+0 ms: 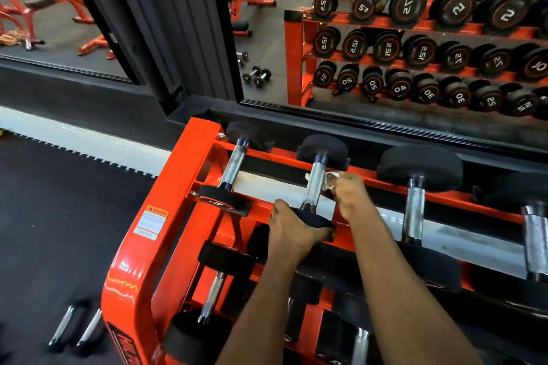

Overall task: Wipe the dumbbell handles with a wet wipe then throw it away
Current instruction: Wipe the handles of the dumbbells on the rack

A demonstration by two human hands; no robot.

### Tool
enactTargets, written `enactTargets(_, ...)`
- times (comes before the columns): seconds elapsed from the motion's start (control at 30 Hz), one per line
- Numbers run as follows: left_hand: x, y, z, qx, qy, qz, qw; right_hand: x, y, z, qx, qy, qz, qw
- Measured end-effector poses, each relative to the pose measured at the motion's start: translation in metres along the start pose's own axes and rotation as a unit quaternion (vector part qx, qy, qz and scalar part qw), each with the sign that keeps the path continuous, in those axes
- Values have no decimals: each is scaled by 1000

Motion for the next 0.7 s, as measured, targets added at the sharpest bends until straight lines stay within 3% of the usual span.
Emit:
enactTargets(0.1,-2,0,0,6,-3,5,1000,-7,-4,-7,-61,40,-2,997)
enactTargets(0.2,0,-1,0,6,-4,8,1000,1,-2,-13,-66,22,-4,998)
enactTargets(0.33,2,1,1,7,-2,3,1000,8,-3,6,131,31,25,991)
enactTargets(0.43,2,-1,0,10,-3,5,1000,23,-29,15,299,109,123,940)
enactTargets(0.53,3,-1,0,6,2,3,1000,53,-69,0,405,164,310,844)
enactTargets(0.6,2,0,1,10,6,-6,1000,60,-82,-22,465,113,461,747)
enactTargets(0.63,2,0,1,14,5,-7,1000,56,-79,-33,534,67,498,681)
enactTargets(0.7,3,0,1,18,0,-3,1000,41,-61,-43,698,-20,499,513)
Point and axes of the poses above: each hand's wrist, its own x-axis away from the middle knuckle, its own z-axis out of the back of the hand, y = z × x, the point moved 6 cm from there along -x, towards the middle knuckle, and after that the axes turned 8 degrees about x, right-handed, at the moved point
